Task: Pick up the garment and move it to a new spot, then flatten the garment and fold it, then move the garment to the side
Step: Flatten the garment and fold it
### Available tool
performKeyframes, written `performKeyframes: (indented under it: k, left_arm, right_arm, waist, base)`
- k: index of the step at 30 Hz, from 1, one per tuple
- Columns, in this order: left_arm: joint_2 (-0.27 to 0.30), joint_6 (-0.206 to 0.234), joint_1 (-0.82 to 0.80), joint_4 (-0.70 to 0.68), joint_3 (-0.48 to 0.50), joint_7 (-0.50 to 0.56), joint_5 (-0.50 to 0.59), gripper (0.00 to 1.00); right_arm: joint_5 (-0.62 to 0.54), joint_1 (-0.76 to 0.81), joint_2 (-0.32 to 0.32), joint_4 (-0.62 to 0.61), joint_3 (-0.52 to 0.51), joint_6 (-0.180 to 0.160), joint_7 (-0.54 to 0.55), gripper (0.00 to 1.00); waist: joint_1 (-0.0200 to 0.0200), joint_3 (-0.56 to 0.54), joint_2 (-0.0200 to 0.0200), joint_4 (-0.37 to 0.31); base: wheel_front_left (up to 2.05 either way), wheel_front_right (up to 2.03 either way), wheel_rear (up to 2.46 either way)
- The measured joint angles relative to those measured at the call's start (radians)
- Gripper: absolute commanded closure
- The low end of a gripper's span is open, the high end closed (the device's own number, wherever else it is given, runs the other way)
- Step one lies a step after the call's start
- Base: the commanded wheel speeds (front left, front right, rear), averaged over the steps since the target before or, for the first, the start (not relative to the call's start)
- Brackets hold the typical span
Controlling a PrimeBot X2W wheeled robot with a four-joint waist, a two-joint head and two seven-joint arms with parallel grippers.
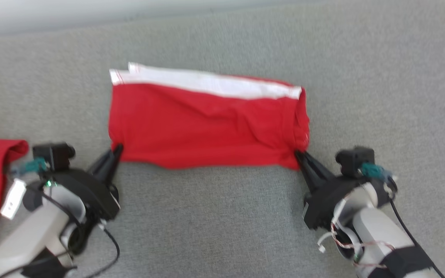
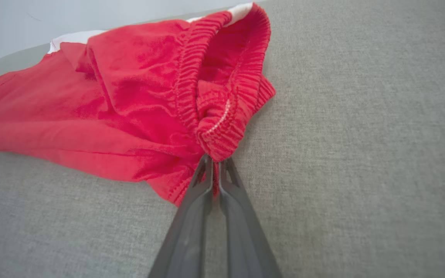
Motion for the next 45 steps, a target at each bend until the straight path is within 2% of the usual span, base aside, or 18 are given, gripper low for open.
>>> performKeyframes:
  k: [6, 17, 34, 39, 45]
  left_arm:
    - [-0.014, 0.0, 0.072, 0.009, -0.021, -0.033, -0.024, 1.0]
    - [-0.06, 0.0, 0.211, 0.021, -0.053, -0.058, -0.042, 1.0]
    - [-0.06, 0.0, 0.307, 0.023, -0.062, -0.068, -0.049, 1.0]
    - [-0.055, 0.0, 0.333, 0.023, -0.057, -0.072, -0.052, 1.0]
    - [-0.063, 0.0, 0.347, 0.029, -0.055, -0.077, -0.071, 1.0]
  right_arm:
    - [0.042, 0.068, -0.021, 0.04, -0.009, 0.051, -0.005, 1.0]
    - [0.114, 0.193, -0.046, 0.078, 0.006, 0.095, 0.007, 1.0]
    - [0.168, 0.266, -0.072, 0.053, 0.056, 0.111, 0.063, 1.0]
    - [0.178, 0.268, -0.073, 0.052, 0.079, 0.111, 0.105, 1.0]
    - [0.181, 0.272, -0.099, 0.051, 0.08, 0.111, 0.14, 1.0]
  waist:
    - [-0.0002, -0.074, 0.0, 0.017]
    - [-0.0003, -0.228, 0.0, 0.078]
    - [-0.0002, -0.347, -0.0002, 0.227]
    - [-0.0002, -0.363, -0.0001, 0.239]
    - [0.0, -0.358, -0.0001, 0.22]
  base:
    - [0.0, 0.0, 0.0]
    - [0.0, 0.0, 0.0]
    - [0.0, 0.0, 0.0]
    - [0.0, 0.0, 0.0]
    - [0.0, 0.0, 0.0]
